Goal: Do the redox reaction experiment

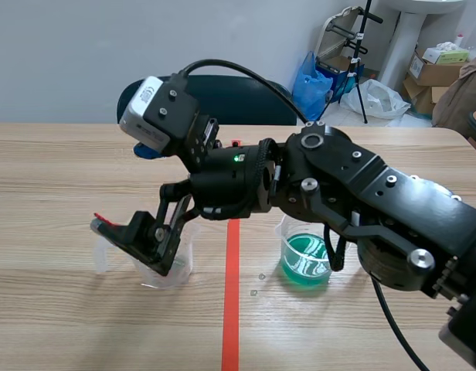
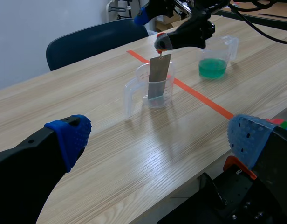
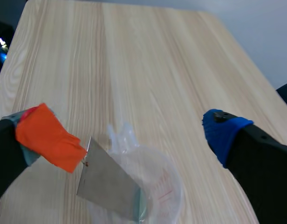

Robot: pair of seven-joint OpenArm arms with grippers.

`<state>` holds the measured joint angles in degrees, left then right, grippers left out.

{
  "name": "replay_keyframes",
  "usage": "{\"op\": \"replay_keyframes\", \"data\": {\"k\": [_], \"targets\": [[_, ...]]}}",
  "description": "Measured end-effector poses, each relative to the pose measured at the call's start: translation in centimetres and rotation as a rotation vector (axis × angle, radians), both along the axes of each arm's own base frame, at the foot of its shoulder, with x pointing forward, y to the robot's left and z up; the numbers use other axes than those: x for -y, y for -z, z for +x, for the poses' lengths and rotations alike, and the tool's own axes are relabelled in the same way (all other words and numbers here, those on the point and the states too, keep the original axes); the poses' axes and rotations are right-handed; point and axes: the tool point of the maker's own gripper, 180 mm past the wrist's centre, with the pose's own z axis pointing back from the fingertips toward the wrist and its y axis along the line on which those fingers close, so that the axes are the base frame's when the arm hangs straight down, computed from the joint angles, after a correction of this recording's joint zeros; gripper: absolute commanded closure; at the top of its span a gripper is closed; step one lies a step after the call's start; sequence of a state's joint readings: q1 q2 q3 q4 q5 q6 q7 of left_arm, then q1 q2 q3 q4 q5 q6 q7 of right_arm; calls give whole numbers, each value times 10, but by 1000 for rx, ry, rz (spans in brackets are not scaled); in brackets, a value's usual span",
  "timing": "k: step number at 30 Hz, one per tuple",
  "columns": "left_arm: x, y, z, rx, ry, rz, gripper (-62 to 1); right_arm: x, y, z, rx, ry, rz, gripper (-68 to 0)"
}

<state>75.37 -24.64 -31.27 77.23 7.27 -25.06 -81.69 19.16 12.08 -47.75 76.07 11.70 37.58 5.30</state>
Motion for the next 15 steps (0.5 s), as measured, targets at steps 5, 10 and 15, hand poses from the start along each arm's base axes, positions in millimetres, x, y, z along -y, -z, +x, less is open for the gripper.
{"op": "replay_keyframes", "data": {"k": [5,10,15], "targets": [[0,0,0,0,0,0,-623,1,6,-1,-8,-4,-31,-679],[0,0,0,0,0,0,-623,1,6,-1,-9,-4,-35,-679],[0,0,0,0,0,0,-623,1,9,-7,-20,-38,-50,-679]]}}
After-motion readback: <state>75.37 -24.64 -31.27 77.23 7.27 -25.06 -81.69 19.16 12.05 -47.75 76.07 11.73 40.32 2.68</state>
